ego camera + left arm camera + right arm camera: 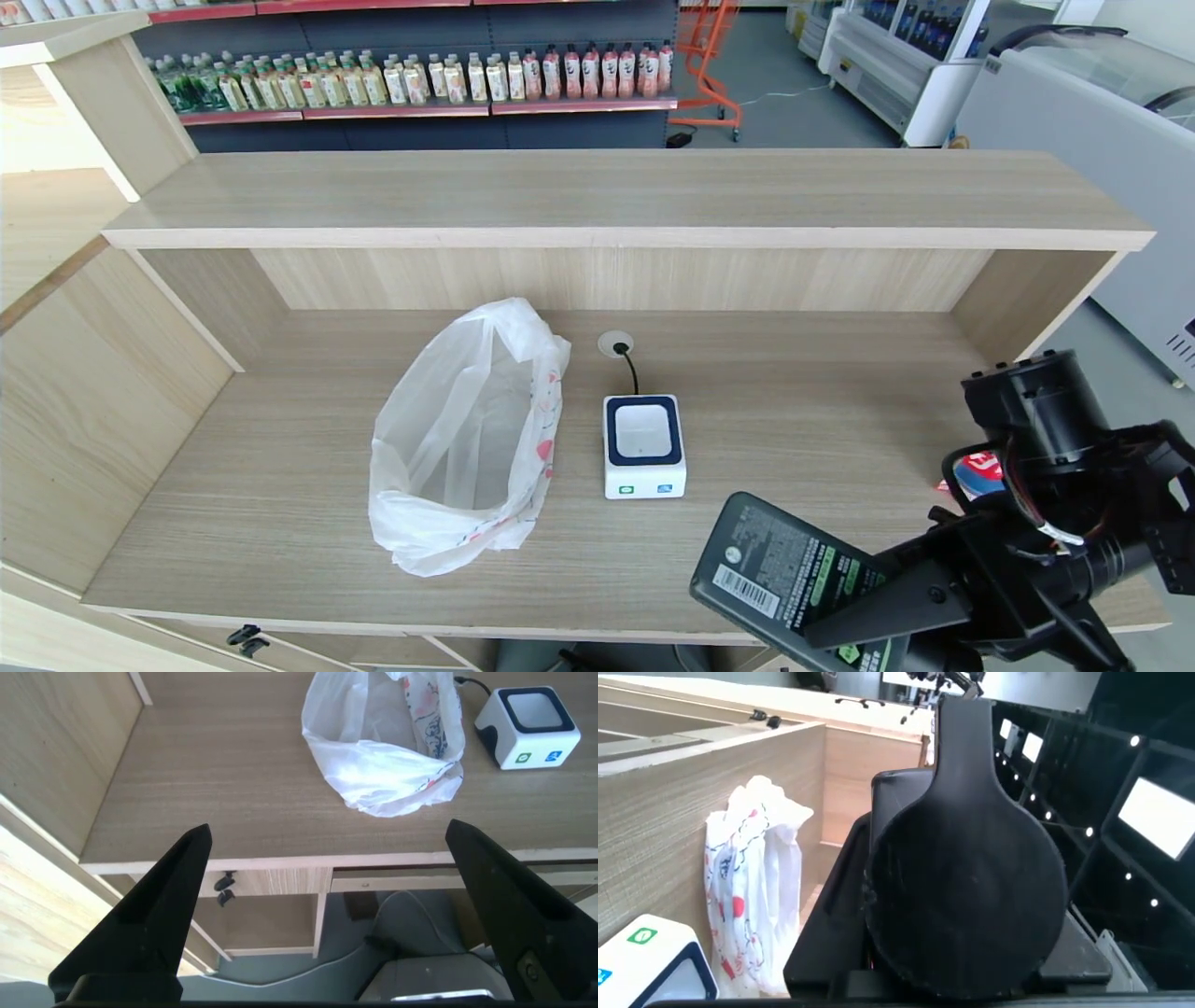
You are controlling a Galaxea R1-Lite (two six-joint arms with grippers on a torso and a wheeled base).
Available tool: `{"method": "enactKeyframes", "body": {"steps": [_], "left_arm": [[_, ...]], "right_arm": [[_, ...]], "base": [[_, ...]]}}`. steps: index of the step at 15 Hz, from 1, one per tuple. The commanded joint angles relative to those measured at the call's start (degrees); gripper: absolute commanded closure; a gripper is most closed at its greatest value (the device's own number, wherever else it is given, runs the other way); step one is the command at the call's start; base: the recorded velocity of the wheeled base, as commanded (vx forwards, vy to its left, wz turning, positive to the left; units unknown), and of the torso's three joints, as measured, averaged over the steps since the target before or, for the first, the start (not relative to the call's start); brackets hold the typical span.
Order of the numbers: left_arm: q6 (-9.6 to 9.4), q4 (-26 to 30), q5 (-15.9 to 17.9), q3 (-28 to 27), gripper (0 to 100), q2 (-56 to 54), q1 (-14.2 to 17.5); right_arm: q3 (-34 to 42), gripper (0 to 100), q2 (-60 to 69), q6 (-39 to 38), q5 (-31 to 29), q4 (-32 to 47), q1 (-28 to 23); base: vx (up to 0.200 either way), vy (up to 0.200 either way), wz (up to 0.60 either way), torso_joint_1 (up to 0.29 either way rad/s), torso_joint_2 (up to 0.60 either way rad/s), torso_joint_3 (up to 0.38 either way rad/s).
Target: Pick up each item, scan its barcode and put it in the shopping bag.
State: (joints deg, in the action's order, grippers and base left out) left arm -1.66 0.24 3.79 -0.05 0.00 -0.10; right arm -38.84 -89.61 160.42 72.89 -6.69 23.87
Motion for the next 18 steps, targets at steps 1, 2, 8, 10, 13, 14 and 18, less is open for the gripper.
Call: {"method": "enactKeyframes", "body": {"steps": [1, 2, 8, 10, 13, 14, 18], "left_arm": [[-0.01, 0.02, -0.01, -0.04, 0, 0.09, 0.01], [-0.01, 0.02, -0.01, -0.04, 0, 0.09, 0.01], [-0.01, 0.02, -0.01, -0.04, 0, 0.09, 0.01], [-0.01, 0.02, -0.01, -0.04, 0, 0.09, 0.01], [-0.01, 0.02, -0.01, -0.04, 0, 0.09, 0.01], [-0.01, 0.02, -0.01, -0.04, 0, 0.09, 0.01], [-0.01, 0.02, -0.01, -0.04, 0, 0.09, 0.01]], "right_arm": [[-1.94, 100, 4.01, -2.83, -0.03, -0.34, -1.37], [-3.79, 100, 6.47, -13.99, -0.11, -0.51, -5.68], [-4.40, 100, 13.85, -56.09, -5.39, 0.01, -39.51], [-3.88, 100, 15.52, -73.67, -3.54, 2.21, -41.10], [-8.62, 100, 15.26, -104.17, -5.91, 2.12, -41.71], [-9.24, 100, 14.82, -113.83, -10.49, 2.21, -41.01], [-9.24, 100, 10.16, -149.87, -16.29, 1.95, -34.24]], "base": [[0.000, 0.000, 0.00, 0.000, 0.00, 0.000], [0.000, 0.000, 0.00, 0.000, 0.00, 0.000], [0.000, 0.000, 0.00, 0.000, 0.00, 0.000], [0.000, 0.000, 0.00, 0.000, 0.00, 0.000], [0.000, 0.000, 0.00, 0.000, 0.00, 0.000], [0.000, 0.000, 0.00, 0.000, 0.00, 0.000], [0.000, 0.000, 0.00, 0.000, 0.00, 0.000]]}}
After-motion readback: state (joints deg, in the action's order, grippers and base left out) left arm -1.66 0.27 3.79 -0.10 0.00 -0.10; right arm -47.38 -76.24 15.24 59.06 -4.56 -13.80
